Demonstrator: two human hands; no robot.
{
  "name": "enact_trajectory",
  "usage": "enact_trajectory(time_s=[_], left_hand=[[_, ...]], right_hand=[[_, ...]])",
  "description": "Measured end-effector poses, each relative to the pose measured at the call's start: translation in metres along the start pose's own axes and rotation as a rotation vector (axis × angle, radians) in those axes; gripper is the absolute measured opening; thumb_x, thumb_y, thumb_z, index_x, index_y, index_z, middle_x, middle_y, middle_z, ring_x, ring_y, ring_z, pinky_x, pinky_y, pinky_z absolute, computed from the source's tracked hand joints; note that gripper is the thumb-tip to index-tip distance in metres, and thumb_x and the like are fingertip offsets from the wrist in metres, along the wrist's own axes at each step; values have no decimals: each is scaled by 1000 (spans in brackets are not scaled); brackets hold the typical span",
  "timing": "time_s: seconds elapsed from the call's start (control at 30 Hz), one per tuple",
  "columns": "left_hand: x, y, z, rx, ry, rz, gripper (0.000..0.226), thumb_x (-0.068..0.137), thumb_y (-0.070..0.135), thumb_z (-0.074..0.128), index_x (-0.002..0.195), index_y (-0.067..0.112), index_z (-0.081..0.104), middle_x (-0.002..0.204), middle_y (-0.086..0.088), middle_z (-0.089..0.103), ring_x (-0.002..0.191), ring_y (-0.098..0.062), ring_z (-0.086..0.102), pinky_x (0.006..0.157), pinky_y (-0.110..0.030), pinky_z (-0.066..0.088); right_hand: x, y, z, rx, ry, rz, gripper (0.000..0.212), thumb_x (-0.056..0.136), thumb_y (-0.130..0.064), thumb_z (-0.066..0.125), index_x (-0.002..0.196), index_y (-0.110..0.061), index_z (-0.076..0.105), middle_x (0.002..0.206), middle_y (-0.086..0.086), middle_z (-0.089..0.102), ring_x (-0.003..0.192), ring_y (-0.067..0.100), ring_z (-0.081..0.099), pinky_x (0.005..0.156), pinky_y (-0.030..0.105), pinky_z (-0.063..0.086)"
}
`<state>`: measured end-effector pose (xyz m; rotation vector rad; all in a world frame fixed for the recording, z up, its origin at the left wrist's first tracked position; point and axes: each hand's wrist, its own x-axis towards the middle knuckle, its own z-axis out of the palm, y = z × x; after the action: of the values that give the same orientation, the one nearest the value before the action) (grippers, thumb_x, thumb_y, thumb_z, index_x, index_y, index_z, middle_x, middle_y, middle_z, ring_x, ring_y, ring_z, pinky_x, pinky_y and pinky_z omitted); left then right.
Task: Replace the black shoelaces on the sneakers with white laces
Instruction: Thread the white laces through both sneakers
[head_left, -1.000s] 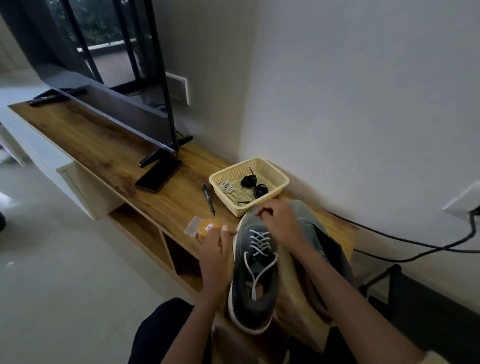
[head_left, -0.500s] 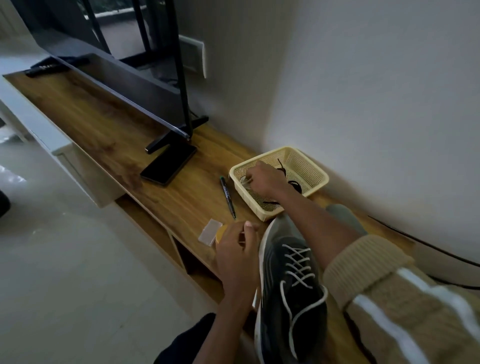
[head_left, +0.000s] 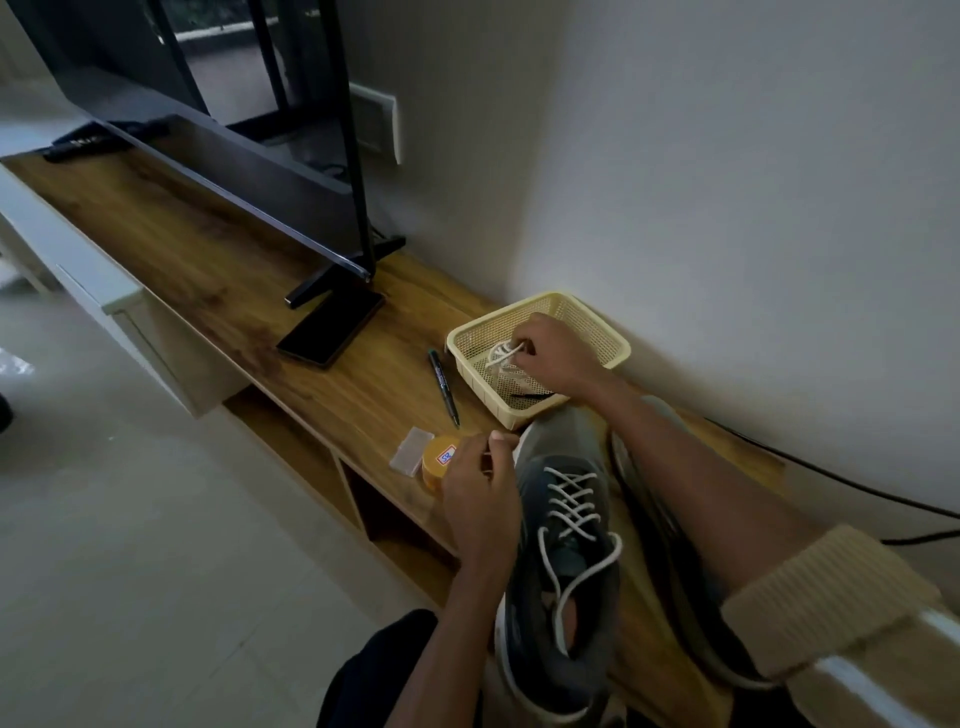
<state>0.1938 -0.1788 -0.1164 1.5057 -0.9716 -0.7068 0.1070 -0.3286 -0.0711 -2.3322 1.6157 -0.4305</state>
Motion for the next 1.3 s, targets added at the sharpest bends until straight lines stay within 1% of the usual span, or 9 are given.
enact_trajectory(time_s=[0.17,0.27,0.33,0.43,0.6,0.73,0.87,1.03,1.3], left_hand=[[-21,16,-12,-58,60,120,17,95,19,49,100,16,65,87,9,62,79,0,57,63,-15,41],[-38,31,-25,-126,-31,153,35,90,29,50,125,31,50,121,4,57,102,-7,58,76,-26,51],[-51,50,-32,-140,-182,159,50,89,32,54,136,35,38,133,7,48,115,-5,51,85,-23,49],[-66,80,-41,-75,-420,184,34,93,21,58,124,29,49,111,12,57,98,12,54,74,-9,46],[-88,106,-50,36,-500,210,9,94,19,57,92,21,66,82,4,68,76,-12,64,70,-26,50],[-106,125,-60,46,-541,190,19,94,16,55,80,24,64,78,-2,70,66,-10,61,59,-19,47],[-120,138,-62,-60,-617,-6,16,96,15,52,85,16,63,76,-2,67,61,-12,59,53,-19,50],[-138,141,-62,-143,-643,-192,15,97,16,50,102,7,61,86,-3,67,65,-9,65,54,-20,53],[-156,127,-64,-143,-672,-246,19,97,14,52,108,5,63,82,-3,69,68,-8,67,53,-17,51]], right_hand=[[-74,-20,-42,494,76,147,7,84,-4,65,90,-2,65,76,4,58,57,0,55,53,11,42],[-127,-30,-67,751,63,208,7,85,0,63,82,-5,64,66,3,62,52,2,59,53,17,50],[-163,-37,-80,859,87,234,8,86,0,62,82,-7,65,68,4,64,58,7,61,55,19,52],[-211,-47,-93,967,164,293,5,86,0,61,87,-1,66,70,4,63,56,6,60,54,17,50],[-268,-52,-103,1062,281,421,9,89,-3,58,85,3,63,74,10,62,55,8,60,49,16,48],[-300,-59,-109,1164,351,539,15,91,-5,57,77,-9,62,66,8,65,47,9,62,38,14,41],[-317,-63,-110,1165,389,581,15,91,-7,58,77,-10,62,70,10,66,47,8,62,41,16,46],[-331,-67,-109,1217,390,580,7,91,-7,58,86,-5,63,79,14,68,64,17,67,54,21,56],[-344,-71,-95,1172,365,561,12,92,-7,56,83,-7,64,81,16,67,65,20,64,56,23,55]])
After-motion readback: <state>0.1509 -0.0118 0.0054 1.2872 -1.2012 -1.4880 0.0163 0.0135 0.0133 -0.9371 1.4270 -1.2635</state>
